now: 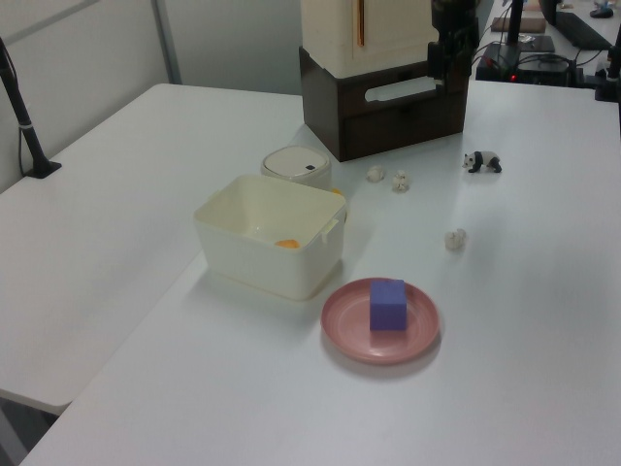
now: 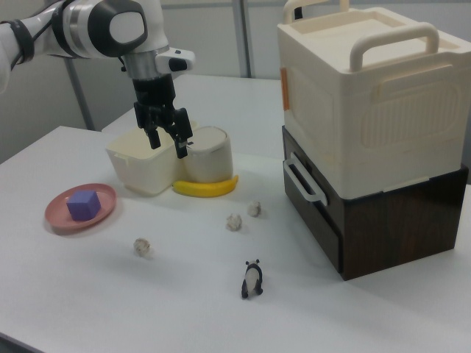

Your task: Slide open the drawer

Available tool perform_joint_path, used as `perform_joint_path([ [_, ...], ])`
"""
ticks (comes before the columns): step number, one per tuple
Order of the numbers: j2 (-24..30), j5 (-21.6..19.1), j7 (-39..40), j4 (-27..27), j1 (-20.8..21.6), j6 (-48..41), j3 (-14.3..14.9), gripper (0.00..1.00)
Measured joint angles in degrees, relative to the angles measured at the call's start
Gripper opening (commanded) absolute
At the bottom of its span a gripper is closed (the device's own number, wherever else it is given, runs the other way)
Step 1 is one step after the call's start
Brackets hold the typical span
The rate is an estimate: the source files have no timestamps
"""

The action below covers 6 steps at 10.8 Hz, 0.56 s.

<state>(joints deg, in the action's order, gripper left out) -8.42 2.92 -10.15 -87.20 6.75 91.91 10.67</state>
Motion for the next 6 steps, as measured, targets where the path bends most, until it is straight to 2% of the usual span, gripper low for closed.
perform_joint_path([
  [6, -0.15, 0.01, 0.0, -0.08, 0.01, 0.88, 0.0, 1.0],
])
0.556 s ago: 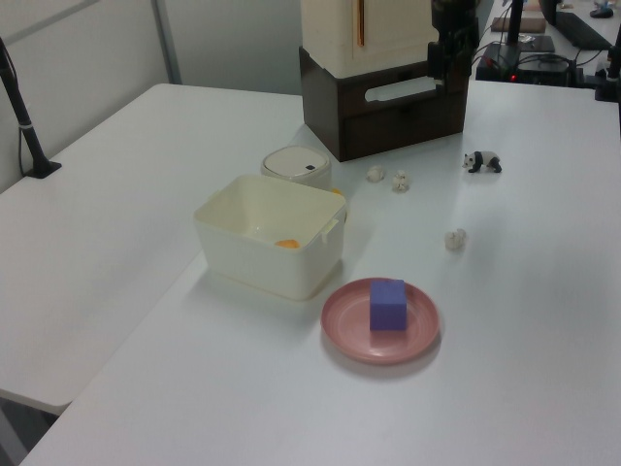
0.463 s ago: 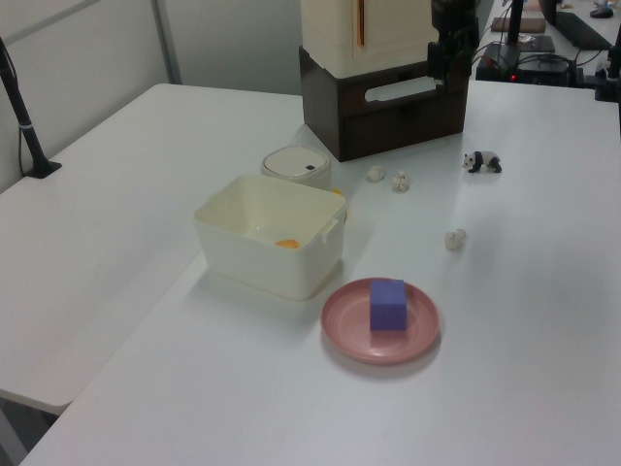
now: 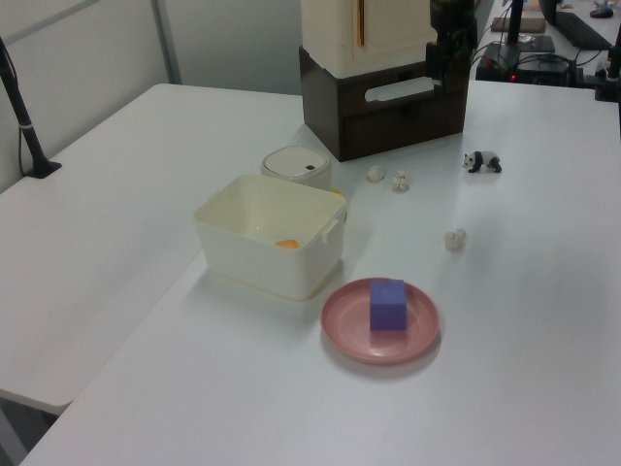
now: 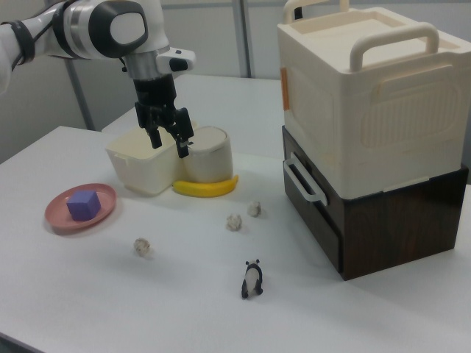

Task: Slide open the drawer
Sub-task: 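Move the gripper to the white handle of the brown drawer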

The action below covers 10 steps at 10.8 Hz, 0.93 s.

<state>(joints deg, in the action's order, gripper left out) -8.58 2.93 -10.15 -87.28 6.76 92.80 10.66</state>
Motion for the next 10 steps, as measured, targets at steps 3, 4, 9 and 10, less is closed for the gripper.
perform_joint_path([
  [3, -0.05, 0.0, 0.02, 0.0, 0.0, 0.52, 0.0, 1.0],
  [4, -0.05, 0.0, 1.26, -0.01, 0.0, 1.07, 0.0, 0.99],
  [9, -1.39, 0.27, 33.99, -0.69, -0.23, 7.25, 5.8, 0.93],
  [10, -2.78, 0.27, 40.3, -1.15, -0.47, 11.36, 7.72, 0.91],
])
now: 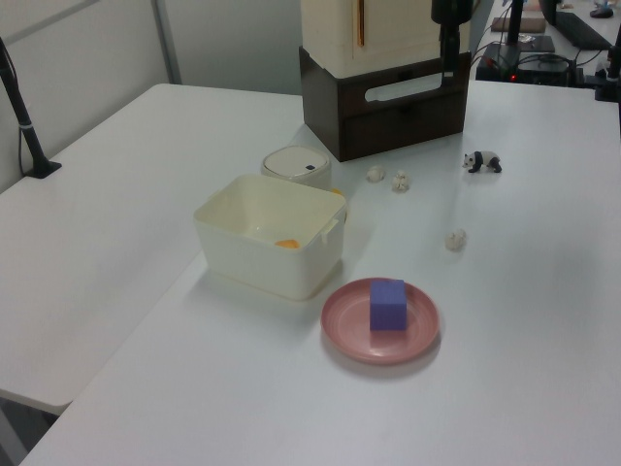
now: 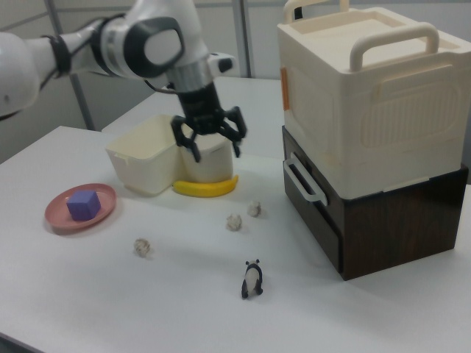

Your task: Slide open the drawer

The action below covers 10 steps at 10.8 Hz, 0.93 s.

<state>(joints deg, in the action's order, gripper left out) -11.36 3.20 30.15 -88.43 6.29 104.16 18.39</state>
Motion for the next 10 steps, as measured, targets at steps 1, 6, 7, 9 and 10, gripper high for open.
perform_joint_path([
  [1, -1.62, 0.0, 4.58, -0.46, -0.11, 4.14, 1.43, 0.9],
  [6, -10.75, 0.0, 12.31, -0.78, -0.74, 21.06, 4.8, 0.82],
  [7, -11.82, 0.0, 12.33, -0.75, -1.51, 23.24, 4.83, 0.76],
  [9, -13.02, 0.01, 12.59, -0.7, -2.74, 25.38, 4.84, 0.57],
  [10, -13.49, 0.05, 13.28, -0.64, -2.97, 26.16, 4.85, 0.51],
])
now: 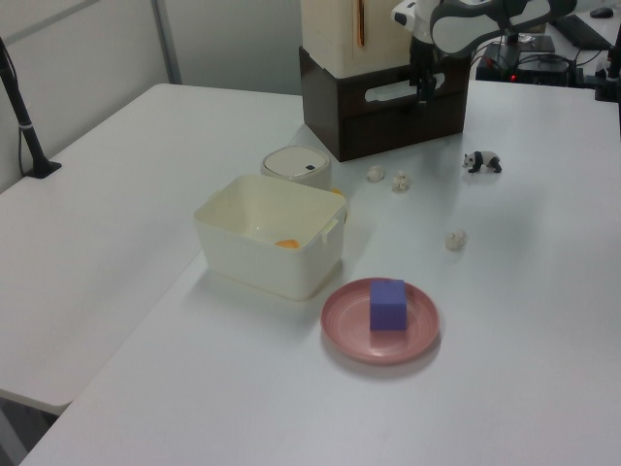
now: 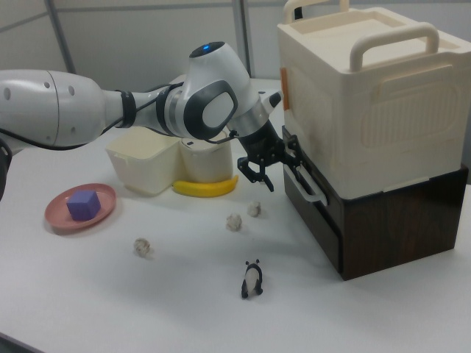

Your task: Slide open the drawer

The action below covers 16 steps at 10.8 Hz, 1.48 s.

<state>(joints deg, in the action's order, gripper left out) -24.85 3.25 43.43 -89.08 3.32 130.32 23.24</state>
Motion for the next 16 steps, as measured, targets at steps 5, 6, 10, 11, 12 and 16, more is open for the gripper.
perform_joint_path([
  [5, -0.67, 0.31, 2.57, 0.56, -0.39, 2.27, 0.24, 0.42],
  [6, -0.67, 0.31, 2.64, 0.57, -0.39, 2.27, 0.24, 0.43],
  [10, -0.7, 0.3, 2.66, 0.58, -0.48, 3.03, 0.29, 0.47],
  [11, -0.77, 0.3, 2.82, 0.57, -0.73, 4.06, 0.34, 0.47],
  [12, -0.91, 0.3, 3.59, 0.56, -1.01, 4.89, 0.53, 0.46],
  [16, -1.02, 0.29, 4.72, 0.21, -1.03, 4.93, 0.62, 0.31],
])
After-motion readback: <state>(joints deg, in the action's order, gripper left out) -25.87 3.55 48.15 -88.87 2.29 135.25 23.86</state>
